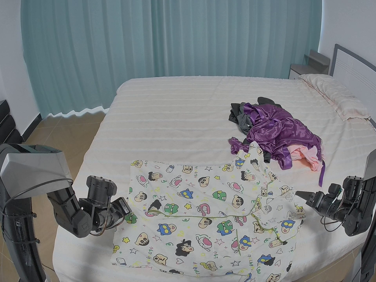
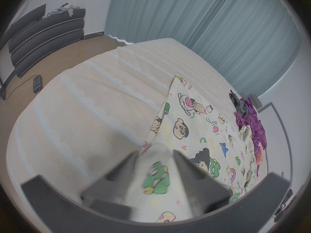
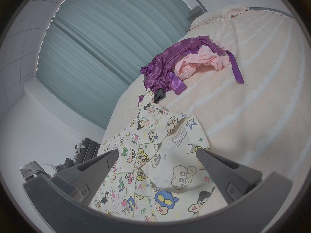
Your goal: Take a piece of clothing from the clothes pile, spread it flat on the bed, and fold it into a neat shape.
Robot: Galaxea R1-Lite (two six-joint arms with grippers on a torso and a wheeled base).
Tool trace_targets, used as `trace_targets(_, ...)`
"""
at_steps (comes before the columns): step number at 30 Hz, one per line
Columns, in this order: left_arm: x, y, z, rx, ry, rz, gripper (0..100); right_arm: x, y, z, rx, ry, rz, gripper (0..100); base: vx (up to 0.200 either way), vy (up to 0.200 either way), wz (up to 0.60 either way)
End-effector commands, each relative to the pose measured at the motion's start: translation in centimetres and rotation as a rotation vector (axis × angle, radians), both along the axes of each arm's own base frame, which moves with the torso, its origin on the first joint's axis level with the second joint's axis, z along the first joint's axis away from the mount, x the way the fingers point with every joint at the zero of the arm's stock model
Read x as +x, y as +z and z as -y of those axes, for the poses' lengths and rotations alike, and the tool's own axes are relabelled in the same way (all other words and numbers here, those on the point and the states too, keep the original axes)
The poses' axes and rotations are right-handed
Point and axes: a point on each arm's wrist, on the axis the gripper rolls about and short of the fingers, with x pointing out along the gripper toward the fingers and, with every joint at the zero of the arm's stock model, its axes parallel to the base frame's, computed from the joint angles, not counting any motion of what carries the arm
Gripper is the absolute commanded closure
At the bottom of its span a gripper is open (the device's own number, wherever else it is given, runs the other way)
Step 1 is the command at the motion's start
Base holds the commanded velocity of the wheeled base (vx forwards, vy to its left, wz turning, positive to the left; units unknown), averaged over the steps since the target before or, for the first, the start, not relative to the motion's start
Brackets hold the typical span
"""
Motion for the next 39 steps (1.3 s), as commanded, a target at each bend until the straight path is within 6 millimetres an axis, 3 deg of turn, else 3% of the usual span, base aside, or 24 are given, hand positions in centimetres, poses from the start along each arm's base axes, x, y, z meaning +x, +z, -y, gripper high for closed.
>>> trace_targets(1,0.2,0.1,-1.0,-0.015,0.020,-0.002,0,-0.2,0.5,0.0,-0.003,0.000,0.017,0,0.000,0.000,0.00)
trace_targets(5,-0.4,1.0,-1.9,-0.044,0.031,0.006,0,-0.6,0.8,-0.3,-0.007,0.010,0.019,0,0.000,0.000,0.00)
trace_targets(11,-6.0,4.8,-2.7,-0.196,-0.037,0.002,0,-1.3,2.5,-1.7,-0.019,0.048,0.065,0,0.000,0.000,0.00)
trace_targets(14,-7.4,5.1,-2.4,-0.221,-0.045,-0.011,0,-2.6,2.5,-2.1,-0.011,0.064,0.033,0,0.000,0.000,0.00)
trace_targets(16,-8.2,5.1,-2.1,-0.227,-0.052,-0.027,0,-3.5,2.2,-2.3,-0.010,0.075,-0.001,0,0.000,0.000,0.00)
trace_targets(24,-10.3,3.9,-1.4,-0.212,-0.096,-0.119,0,-3.8,1.7,-2.6,0.000,0.078,-0.067,0,-0.200,0.000,0.00)
trace_targets(31,-10.9,2.8,-1.1,-0.193,-0.108,-0.184,0,-3.9,1.5,-2.9,0.001,0.089,-0.097,0,-0.200,0.000,0.00)
trace_targets(39,-10.6,0.9,-0.1,-0.152,-0.096,-0.250,0,-4.0,1.4,-3.1,-0.006,0.083,-0.115,0,0.000,0.000,0.00)
